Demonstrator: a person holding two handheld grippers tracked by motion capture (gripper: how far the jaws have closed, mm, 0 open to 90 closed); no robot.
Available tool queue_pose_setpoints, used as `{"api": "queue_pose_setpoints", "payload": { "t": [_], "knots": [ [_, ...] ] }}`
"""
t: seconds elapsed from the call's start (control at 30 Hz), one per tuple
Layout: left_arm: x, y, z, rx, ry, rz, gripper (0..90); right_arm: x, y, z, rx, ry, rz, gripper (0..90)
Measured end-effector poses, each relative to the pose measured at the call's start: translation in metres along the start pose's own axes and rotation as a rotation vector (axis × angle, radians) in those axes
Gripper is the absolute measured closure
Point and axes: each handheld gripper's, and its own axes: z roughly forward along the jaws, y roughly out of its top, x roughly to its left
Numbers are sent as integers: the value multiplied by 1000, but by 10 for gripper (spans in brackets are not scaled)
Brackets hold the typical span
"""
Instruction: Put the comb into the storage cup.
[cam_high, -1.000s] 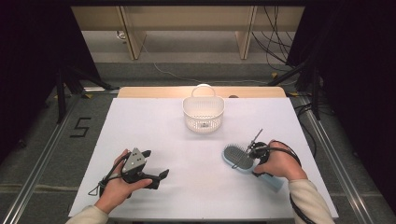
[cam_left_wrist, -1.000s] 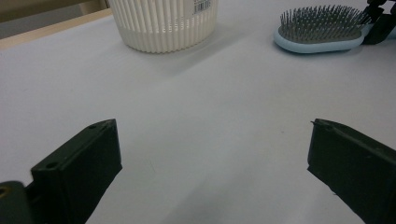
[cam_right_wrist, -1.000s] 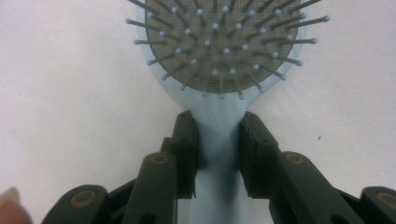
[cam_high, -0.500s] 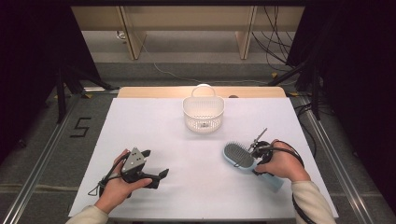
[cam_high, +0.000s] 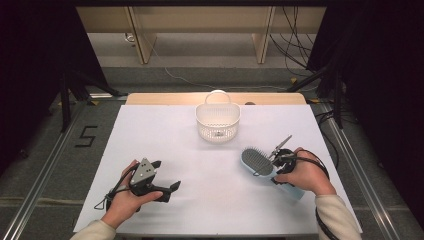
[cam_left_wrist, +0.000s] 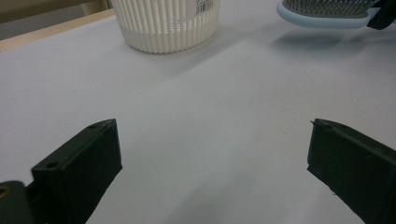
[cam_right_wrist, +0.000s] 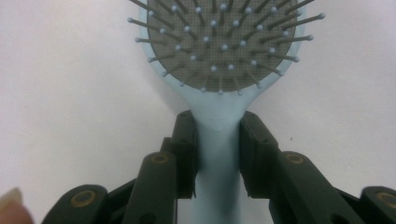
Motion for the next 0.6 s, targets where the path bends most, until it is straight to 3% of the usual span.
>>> {"api": "queue_pose_setpoints", "payload": {
  "t": [0.27,0.6],
  "knots": [
    [1,0,-1,-2,1,-3,21,-3,-2,-5,-58,-29,12,705],
    [1,0,0,-2,1,-4,21,-5,-4,-10,-106,-31,26,705]
  ]
}}
